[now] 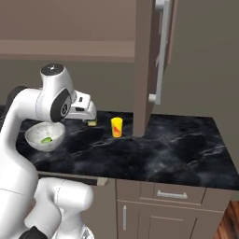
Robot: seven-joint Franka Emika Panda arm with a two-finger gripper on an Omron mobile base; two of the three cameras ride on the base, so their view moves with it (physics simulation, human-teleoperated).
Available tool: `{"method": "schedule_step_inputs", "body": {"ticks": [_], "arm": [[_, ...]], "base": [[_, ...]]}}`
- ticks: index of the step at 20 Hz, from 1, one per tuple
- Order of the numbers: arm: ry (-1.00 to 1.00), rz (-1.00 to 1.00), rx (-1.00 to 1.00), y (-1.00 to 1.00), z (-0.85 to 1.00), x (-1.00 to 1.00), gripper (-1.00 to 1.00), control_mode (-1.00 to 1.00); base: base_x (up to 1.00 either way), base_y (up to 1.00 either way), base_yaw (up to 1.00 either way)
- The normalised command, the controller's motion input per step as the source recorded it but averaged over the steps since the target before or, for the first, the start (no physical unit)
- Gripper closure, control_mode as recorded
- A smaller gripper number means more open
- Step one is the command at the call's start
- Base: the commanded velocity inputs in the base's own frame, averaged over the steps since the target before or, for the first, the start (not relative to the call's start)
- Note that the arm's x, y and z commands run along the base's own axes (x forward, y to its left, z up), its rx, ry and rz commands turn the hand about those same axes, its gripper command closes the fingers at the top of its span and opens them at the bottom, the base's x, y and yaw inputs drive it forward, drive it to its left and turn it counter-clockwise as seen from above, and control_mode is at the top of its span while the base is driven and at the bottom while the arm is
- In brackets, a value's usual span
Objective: Move the cup from next to the sink to the open cabinet. Then, move the bowl with the kiwi to the fridge to clear the area for faucet cleaning.
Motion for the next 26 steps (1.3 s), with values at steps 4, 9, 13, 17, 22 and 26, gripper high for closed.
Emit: {"method": "schedule_step_inputs", "body": {"ticks": [4,9,13,17,22,26], "arm": [[0.00,0.00,0.00,0.00,0.00,0.00,-1.00,1.00],[-0.15,-0.04,0.01,-0.46,-0.01,0.08,-1.00,-1.00],[-0.12,0.00,0.00,-0.19,-0.24,0.36,-1.00,-1.00],[-0.16,0.00,0.00,-0.09,-0.30,0.57,-1.00,-1.00],[-0.03,0.00,0.01,0.00,-0.20,0.79,-1.00,-1.00],[0.05,0.00,0.03,0.00,-0.11,0.54,-1.00,-1.00]], "base": [[0.00,-0.34,-0.01],[0.00,0.00,0.00],[0.00,0.00,0.00],[0.00,0.00,0.00],[0.00,0.00,0.00],[0.00,0.00,0.00]]}}
